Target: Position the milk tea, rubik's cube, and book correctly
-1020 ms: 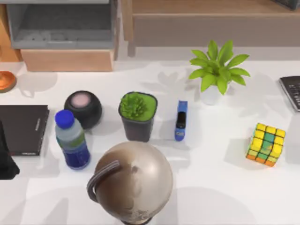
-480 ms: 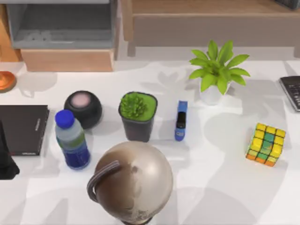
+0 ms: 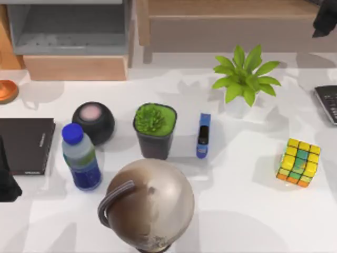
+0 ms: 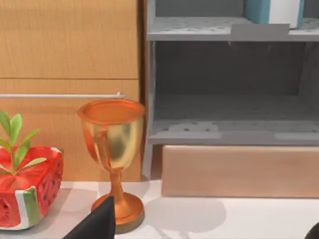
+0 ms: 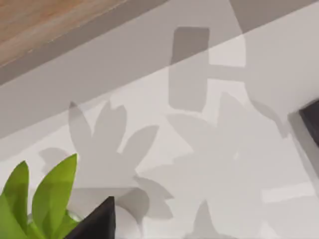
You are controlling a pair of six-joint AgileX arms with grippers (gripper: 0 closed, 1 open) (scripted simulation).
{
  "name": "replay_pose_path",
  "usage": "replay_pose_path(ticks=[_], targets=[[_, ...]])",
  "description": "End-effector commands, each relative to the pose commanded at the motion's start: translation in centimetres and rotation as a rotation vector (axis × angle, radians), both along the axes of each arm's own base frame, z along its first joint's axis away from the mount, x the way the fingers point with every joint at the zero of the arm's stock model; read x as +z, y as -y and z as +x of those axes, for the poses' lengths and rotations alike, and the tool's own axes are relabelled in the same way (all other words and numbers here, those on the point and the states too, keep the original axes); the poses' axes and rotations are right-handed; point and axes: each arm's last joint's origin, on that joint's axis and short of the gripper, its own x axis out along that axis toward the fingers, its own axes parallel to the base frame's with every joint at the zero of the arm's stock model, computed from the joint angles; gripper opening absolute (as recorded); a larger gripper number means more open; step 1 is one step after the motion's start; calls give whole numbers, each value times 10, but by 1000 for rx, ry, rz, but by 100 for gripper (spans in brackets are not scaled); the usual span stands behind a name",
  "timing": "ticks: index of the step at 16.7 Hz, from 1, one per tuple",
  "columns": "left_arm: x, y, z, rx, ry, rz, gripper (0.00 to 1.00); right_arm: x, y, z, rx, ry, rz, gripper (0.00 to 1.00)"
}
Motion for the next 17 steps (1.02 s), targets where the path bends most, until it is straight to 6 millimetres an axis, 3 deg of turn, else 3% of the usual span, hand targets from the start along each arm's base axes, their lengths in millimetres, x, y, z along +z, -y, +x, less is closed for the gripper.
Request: replay_pose_path(ticks=[4,7,10,15,17], targets=[[0,0,0,0,0,0,100,-16,-56,-38,7,-341,-73,100],[0,0,0,0,0,0,100,-33,-81,-64,13,-521,-156,100],[0,0,0,0,0,0,100,-41,-89,-74,16,-584,-191,100],[0,0,0,0,0,0,100,-41,-88,-73,14,-580,-187,100],[0,0,0,0,0,0,100,-51,-89,-73,16,-584,-191,100]])
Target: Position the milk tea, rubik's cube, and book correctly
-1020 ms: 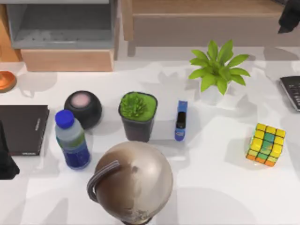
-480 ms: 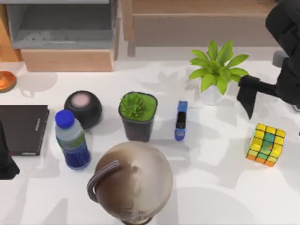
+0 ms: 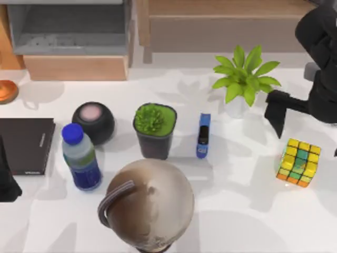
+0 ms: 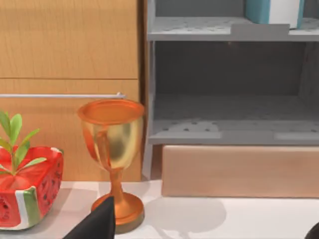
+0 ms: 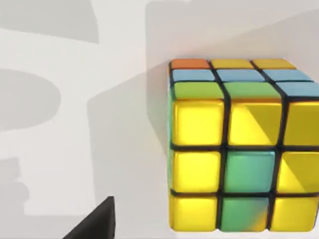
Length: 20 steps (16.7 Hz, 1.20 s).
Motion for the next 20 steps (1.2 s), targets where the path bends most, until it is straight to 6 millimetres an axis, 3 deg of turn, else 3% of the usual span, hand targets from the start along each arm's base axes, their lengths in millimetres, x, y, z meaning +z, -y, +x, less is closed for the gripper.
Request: replay_pose_path(ticks=[6,11,20], targets=[[0,0,0,0,0,0,100,-46,-1,-1,0,1,0,100],[0,0,0,0,0,0,100,-50,-1,-1,0,0,0,100],[0,0,0,0,0,0,100,-50,-1,-1,0,0,0,32]])
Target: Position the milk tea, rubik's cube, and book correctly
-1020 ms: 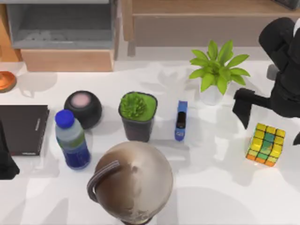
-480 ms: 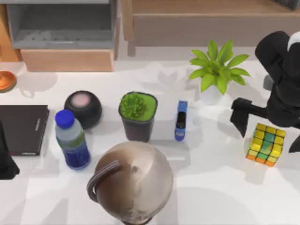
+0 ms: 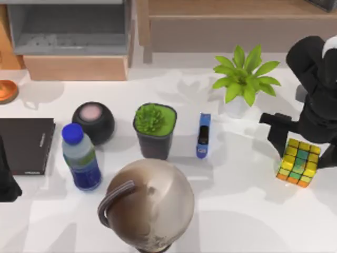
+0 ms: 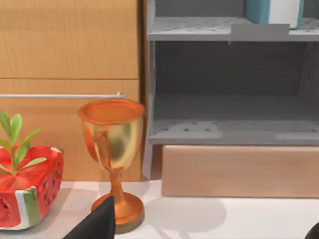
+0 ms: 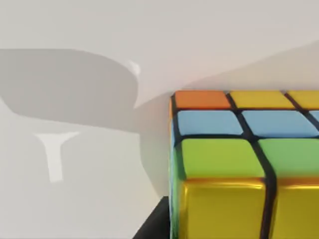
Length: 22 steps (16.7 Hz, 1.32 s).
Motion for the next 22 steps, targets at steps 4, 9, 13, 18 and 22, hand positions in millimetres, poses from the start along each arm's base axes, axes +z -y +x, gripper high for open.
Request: replay_pose_path(ticks=[4,9,13,18,22], targets=[[0,0,0,0,0,0,100,0,0,0,0,0,0,2],[0,0,0,0,0,0,100,0,0,0,0,0,0,0],[0,0,0,0,0,0,100,1,1,0,-3,3,0,0],[0,0,0,0,0,0,100,21,0,0,-2,1,0,0],[0,0,0,0,0,0,100,31,1,0,-3,3,0,0]])
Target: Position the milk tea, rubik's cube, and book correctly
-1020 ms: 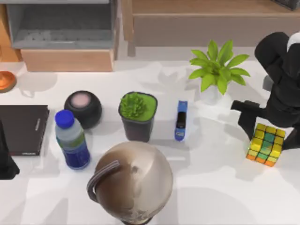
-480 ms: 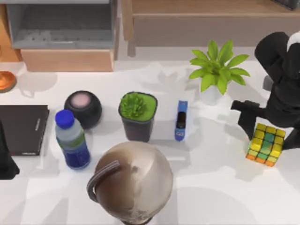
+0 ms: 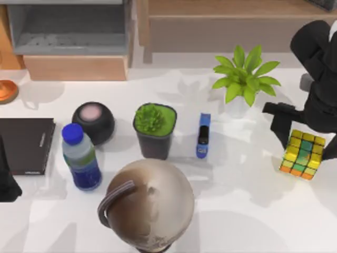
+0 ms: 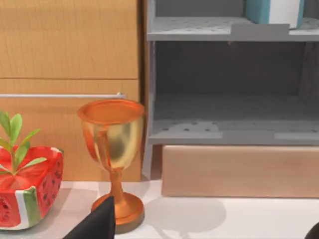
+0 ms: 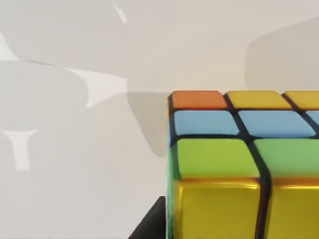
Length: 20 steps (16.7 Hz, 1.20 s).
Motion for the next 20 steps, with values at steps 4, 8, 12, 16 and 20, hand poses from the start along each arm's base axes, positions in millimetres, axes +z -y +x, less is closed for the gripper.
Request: replay_pose_path(ticks=[4,8,12,16,20], targets=[[0,0,0,0,0,0,100,1,4,2,-8,18,5,0],[0,0,0,0,0,0,100,36,43,21,-59,272,54,0],[0,0,0,0,0,0,100,101,102,39,-71,736,56,0],[0,0,0,0,0,0,100,176,153,34,41,1221,-86,0],[0,0,0,0,0,0,100,215,176,28,221,1487,-263,0]])
